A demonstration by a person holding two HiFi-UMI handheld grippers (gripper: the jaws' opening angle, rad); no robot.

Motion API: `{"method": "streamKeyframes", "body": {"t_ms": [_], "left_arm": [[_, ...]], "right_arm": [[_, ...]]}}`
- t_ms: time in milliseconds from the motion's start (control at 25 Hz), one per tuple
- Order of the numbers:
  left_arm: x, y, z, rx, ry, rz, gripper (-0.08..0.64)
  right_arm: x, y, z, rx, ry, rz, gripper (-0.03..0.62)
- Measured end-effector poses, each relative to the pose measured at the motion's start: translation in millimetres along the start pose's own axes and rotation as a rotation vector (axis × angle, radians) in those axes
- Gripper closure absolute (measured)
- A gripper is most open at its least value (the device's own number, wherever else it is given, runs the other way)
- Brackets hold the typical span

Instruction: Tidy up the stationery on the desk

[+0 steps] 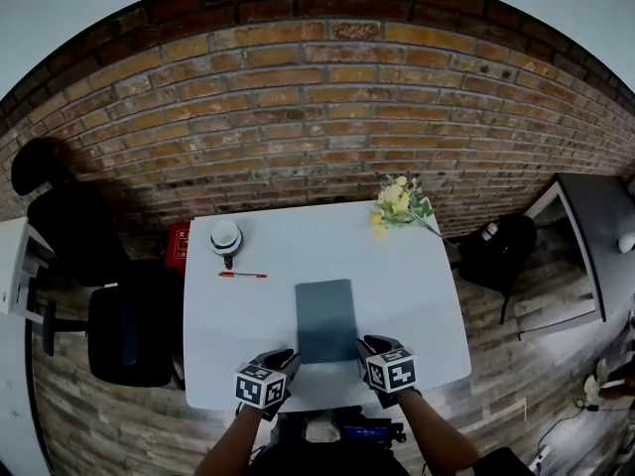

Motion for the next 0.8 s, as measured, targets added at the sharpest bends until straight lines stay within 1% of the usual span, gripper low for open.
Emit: {"method": "streamKeyframes", "body": {"t_ms": [40,120,200,240,320,520,800], "left_arm": [[4.3,-0.1,-0.4,0.001,0.010,0.007,0.473],[12.7,-0.4,-1.5,0.007,0.030,0.022,0.428],[19.7,-0.8,-2.2,0.010,0.048,0.031,0.408],[22.9,-1.0,-2.1,0.013,0.057,0.036,0.400],[28.4,-0.9,-1.7,0.017,0.068,0.054,0.399],[37.6,-4.4,-2.6,0.010,0.096,0.073,0.399],[38.8,-6.2,-3.4,-0.003,0.087,0.087,0.399]], "right_arm": [[4.8,-0.4,-2.6,0.010,0.007,0.006,0.500],[13.8,-0.8,-7.2,0.031,0.021,0.018,0.474],[21.4,-0.4,-10.8,0.055,0.023,0.027,0.439],[24.5,-0.2,-12.3,0.067,0.019,0.029,0.433],[28.7,0.9,-15.2,0.083,0.012,0.028,0.416],[33.1,6.9,-22.4,0.105,-0.005,0.003,0.414],[32.9,8.5,-24.7,0.113,-0.023,-0.014,0.420]]}}
Point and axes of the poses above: the fingertips, and each gripper's own axes: x forward along the fingers, y to its left, z out of its top, the point moved 8 cm from there along -x, backward along the fingers, and after that the axes turned 2 degrees about z, right-handed, at the moved point
